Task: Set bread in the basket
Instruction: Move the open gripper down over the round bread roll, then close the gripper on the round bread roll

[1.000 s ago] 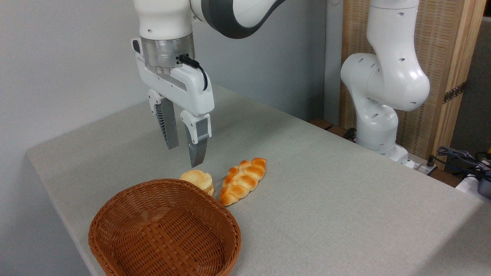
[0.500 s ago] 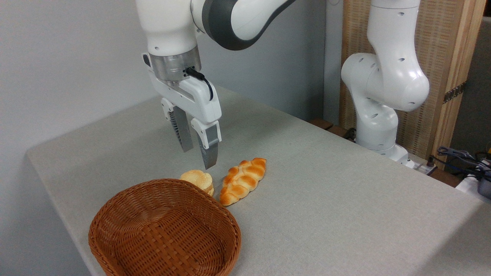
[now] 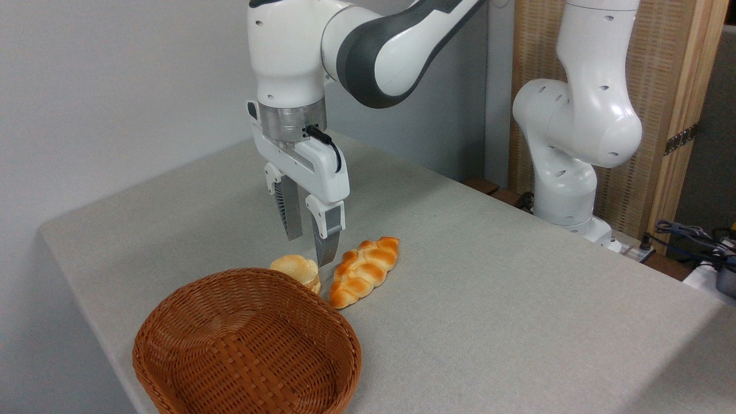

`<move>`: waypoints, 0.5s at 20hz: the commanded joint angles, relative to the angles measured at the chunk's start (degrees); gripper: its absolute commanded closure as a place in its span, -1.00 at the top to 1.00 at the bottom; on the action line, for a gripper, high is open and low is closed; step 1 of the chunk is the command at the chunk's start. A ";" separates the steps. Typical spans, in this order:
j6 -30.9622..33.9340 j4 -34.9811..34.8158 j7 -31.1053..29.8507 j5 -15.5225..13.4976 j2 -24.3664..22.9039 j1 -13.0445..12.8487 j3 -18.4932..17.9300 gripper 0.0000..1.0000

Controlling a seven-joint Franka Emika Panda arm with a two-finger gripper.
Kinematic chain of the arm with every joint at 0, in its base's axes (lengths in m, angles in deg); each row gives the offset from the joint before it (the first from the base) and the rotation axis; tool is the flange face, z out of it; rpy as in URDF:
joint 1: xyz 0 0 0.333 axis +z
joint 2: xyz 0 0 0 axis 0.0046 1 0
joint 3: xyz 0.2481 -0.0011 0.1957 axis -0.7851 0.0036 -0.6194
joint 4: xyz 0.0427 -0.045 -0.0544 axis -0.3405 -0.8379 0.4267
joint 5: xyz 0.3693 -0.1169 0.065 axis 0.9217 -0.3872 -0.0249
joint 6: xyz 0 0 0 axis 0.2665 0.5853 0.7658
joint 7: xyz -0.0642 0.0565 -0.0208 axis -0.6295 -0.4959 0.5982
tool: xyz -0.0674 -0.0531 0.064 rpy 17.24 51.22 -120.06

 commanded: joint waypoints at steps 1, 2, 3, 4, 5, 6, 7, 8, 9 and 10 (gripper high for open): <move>-4.28 -1.46 -0.66 -0.04 -0.68 -0.34 -0.24 1.00; -4.64 -1.37 -0.66 -0.04 -0.07 -0.34 -0.24 1.00; -4.81 -1.19 -0.75 -0.04 0.37 -0.34 -0.24 1.00; -4.90 -1.19 -0.66 -0.04 0.90 -0.34 -0.24 1.00; -4.90 -1.19 -0.66 -0.04 1.25 -0.43 -0.24 1.00; -4.90 -1.19 -0.75 -0.13 1.60 -0.43 -0.16 1.00; -4.99 -1.11 -0.92 -0.48 1.95 -0.43 -0.16 1.00; -5.95 -1.19 -1.62 -0.57 2.04 -0.43 -0.24 1.00; -7.52 -1.19 -2.93 -0.66 2.39 -0.43 -0.16 1.00; -8.67 -1.19 -3.90 -0.66 2.83 -0.43 -0.16 1.00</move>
